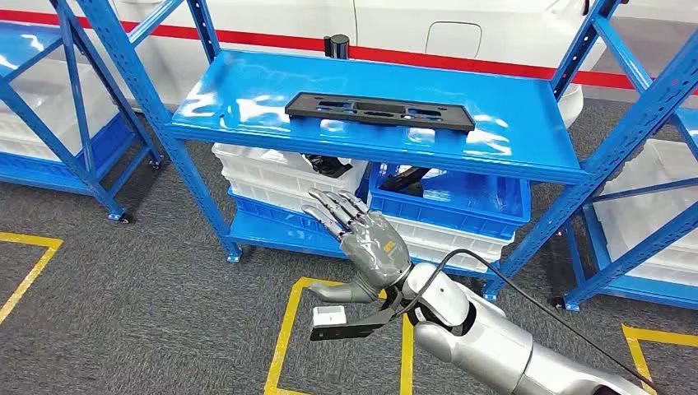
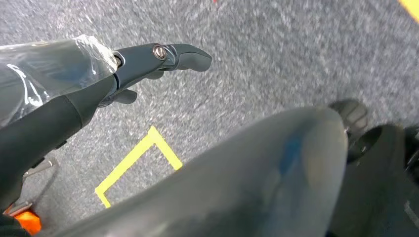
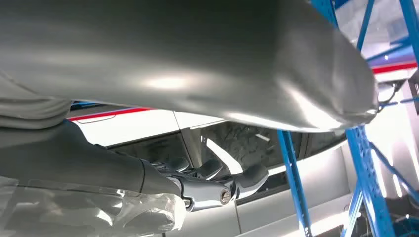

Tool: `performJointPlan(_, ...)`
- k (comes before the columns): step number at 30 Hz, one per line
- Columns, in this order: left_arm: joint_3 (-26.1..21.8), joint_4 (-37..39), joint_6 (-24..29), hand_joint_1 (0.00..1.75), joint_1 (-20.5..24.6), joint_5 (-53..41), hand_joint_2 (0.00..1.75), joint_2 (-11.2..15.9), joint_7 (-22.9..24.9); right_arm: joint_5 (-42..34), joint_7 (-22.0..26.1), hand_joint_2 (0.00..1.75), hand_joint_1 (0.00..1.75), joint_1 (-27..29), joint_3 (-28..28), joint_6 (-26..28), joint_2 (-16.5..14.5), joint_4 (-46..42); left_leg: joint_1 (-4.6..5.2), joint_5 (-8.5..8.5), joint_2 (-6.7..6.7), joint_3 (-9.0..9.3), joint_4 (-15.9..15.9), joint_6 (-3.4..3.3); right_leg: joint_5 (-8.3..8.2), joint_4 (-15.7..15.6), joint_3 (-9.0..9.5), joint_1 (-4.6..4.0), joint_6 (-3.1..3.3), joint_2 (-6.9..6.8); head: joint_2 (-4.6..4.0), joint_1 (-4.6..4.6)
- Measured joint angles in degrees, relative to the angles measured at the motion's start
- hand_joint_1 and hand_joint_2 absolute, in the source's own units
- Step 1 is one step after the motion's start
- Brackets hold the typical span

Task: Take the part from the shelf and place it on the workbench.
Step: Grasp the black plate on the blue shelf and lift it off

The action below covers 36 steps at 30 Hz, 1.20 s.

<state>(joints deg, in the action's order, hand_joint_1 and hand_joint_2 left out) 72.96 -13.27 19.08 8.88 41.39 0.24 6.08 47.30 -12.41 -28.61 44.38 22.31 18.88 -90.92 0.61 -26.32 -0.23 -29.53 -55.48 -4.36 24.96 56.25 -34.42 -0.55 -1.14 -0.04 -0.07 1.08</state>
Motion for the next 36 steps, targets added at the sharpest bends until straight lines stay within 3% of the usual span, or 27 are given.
performJointPlan(3,0.0,0.0,0.0,0.0,0.0,0.0,0.0,-0.1,0.0,0.0,0.0,0.0,0.0,-0.1,0.0,0.0,0.0,0.0,-0.01,0.01,0.08,0.06,-0.2,0.74,-0.09,-0.8,0.44,-0.21,0.39,0.11,0.0,-0.05)
performJointPlan(6,0.0,0.0,0.0,0.0,0.1,0.0,0.0,-0.1,0.0,0.0,0.0,0.0,0.0,-0.3,-0.1,0.0,0.0,0.0,-0.1,-1.12,0.13,-0.64,-2.9,1.61,-0.87,-1.9,2.22,0.52,0.88,0.13,-0.01,-0.11)
performJointPlan(10,0.0,0.0,0.0,0.0,0.2,0.0,0.0,-0.1,0.0,0.0,0.0,0.0,0.0,-0.2,-0.1,0.0,-0.1,0.0,-1.11,-5.48,0.11,-8.75,-15.3,3.23,-0.05,-2.1,3.18,0.9,0.94,0.3,-0.02,-0.32)
performJointPlan(11,0.0,0.0,0.0,0.0,0.1,0.0,0.0,-0.1,0.0,0.0,0.0,0.0,0.0,-0.1,0.0,0.0,-0.1,0.0,-1.34,-5.16,0.12,-9.92,-16.0,3.56,0.23,-2.0,3.44,1.0,0.78,0.42,-0.01,-0.32)
performJointPlan(12,0.0,0.0,0.0,0.0,0.0,0.0,0.0,-0.1,0.0,0.0,0.0,0.0,0.0,0.0,0.0,0.0,-0.1,0.0,-1.58,-3.52,0.12,-9.95,-14.4,3.88,0.58,-2.0,3.86,1.15,0.56,0.54,-0.01,-0.32)
performJointPlan(14,0.0,0.0,0.0,0.0,-0.1,0.0,0.0,-0.1,0.0,0.0,0.0,0.0,0.0,0.0,0.0,0.0,-0.1,0.0,-1.97,1.66,0.08,-7.35,-6.4,4.39,1.4,-2.1,4.93,1.48,-0.11,0.66,-0.01,-0.33)
performJointPlan(15,0.1,0.0,0.0,0.0,0.0,0.0,0.0,-0.1,0.0,0.0,0.0,0.0,0.0,0.0,0.0,0.0,-0.1,0.0,-1.92,3.05,0.05,-6.1,-2.8,4.33,1.79,-2.0,5.37,1.56,-0.49,0.7,-0.01,-0.35)
performJointPlan(17,0.1,0.0,0.0,0.0,0.0,-0.1,0.0,-0.1,0.0,0.1,0.0,0.0,0.0,-0.1,0.0,0.0,-0.1,0.1,-1.63,3.53,-0.05,-4.96,0.0,3.45,2.29,-1.9,5.67,1.5,-1.31,0.74,-0.01,-0.38)
performJointPlan(20,0.1,0.0,0.0,0.0,-0.1,-0.1,0.0,-0.1,0.0,0.1,0.0,0.0,0.0,-0.1,-0.1,0.1,-0.1,0.1,-1.43,3.57,-0.14,-4.26,0.1,1.74,2.73,-1.0,5.7,1.57,-2.25,0.65,-0.01,-0.27)
performJointPlan(22,0.1,0.1,0.0,0.0,0.0,-0.1,0.0,-0.1,0.0,0.1,0.0,0.0,0.0,-0.2,-0.1,0.1,0.0,0.1,-1.41,3.34,-0.16,-3.46,0.3,0.96,4.39,3.3,3.52,1.72,-2.49,0.46,-0.02,-0.18)
performJointPlan(25,0.1,0.1,0.0,0.0,0.1,-0.1,0.0,-0.1,0.0,0.1,0.0,0.0,0.0,0.1,-0.1,0.1,0.0,0.2,-1.11,2.46,-0.16,-2.61,0.3,0.35,8.37,14.5,-3.58,1.69,-2.59,0.39,-0.02,-0.12)
performJointPlan(26,0.1,0.1,0.0,0.0,0.1,-0.1,0.0,-0.1,0.0,0.1,0.0,0.0,0.0,0.2,-0.1,0.1,0.0,0.2,-1.0,2.11,-0.17,-2.24,0.3,0.32,8.36,16.0,-5.12,1.69,-2.48,0.39,-0.01,-0.12)
performJointPlan(27,0.1,0.1,0.0,0.0,0.0,-0.1,0.0,-0.1,0.0,0.1,0.0,0.0,0.0,0.3,-0.1,0.1,0.0,0.2,-0.91,1.73,-0.19,-1.77,0.3,0.34,7.05,15.1,-5.53,1.67,-2.3,0.39,-0.01,-0.12)
performJointPlan(28,0.1,0.1,0.0,0.0,-0.1,-0.1,0.0,-0.1,0.0,0.1,0.0,0.0,0.0,0.3,-0.1,0.1,0.0,0.2,-0.83,1.33,-0.22,-1.21,0.3,0.4,4.66,12.1,-4.86,1.63,-2.06,0.38,-0.01,-0.12)
performJointPlan(29,0.1,0.1,0.0,0.0,0.0,-0.1,0.0,-0.1,0.0,0.1,0.0,0.0,0.0,0.3,-0.1,0.1,0.0,0.2,-0.78,0.9,-0.25,-0.66,0.4,0.49,1.72,7.8,-3.44,1.52,-1.71,0.36,-0.02,-0.12)
performJointPlan(30,0.1,0.1,0.0,0.0,0.0,-0.1,0.0,-0.1,0.0,0.1,0.0,0.0,0.0,0.3,-0.1,0.1,0.0,0.2,-0.69,0.48,-0.29,-0.14,0.4,0.69,0.05,3.8,-2.01,1.29,-1.42,0.28,-0.02,-0.16)
performJointPlan(32,0.1,0.1,0.0,0.0,0.1,-0.1,0.0,-0.1,0.0,0.1,0.0,0.0,0.0,0.2,-0.1,0.1,0.0,0.2,-0.62,-0.19,-0.3,0.49,0.4,1.35,-0.7,-0.4,-0.27,0.77,-0.95,0.14,-0.02,-0.23)
performJointPlan(33,0.1,0.1,0.0,0.0,0.1,-0.1,0.0,-0.2,0.0,0.1,0.0,0.0,0.0,0.2,-0.1,0.1,0.0,0.2,-0.58,-0.32,-0.28,0.72,0.2,1.74,-0.16,-0.5,-0.02,0.61,-0.75,0.1,-0.01,-0.27)
performJointPlan(36,0.1,0.1,0.0,0.0,0.2,-0.1,0.0,-0.1,0.0,0.1,0.0,0.0,0.0,0.1,-0.1,0.1,0.0,0.2,-0.74,-1.36,-0.15,0.7,-1.7,2.64,-0.83,-1.0,1.34,0.87,0.17,0.1,-0.01,-0.32)
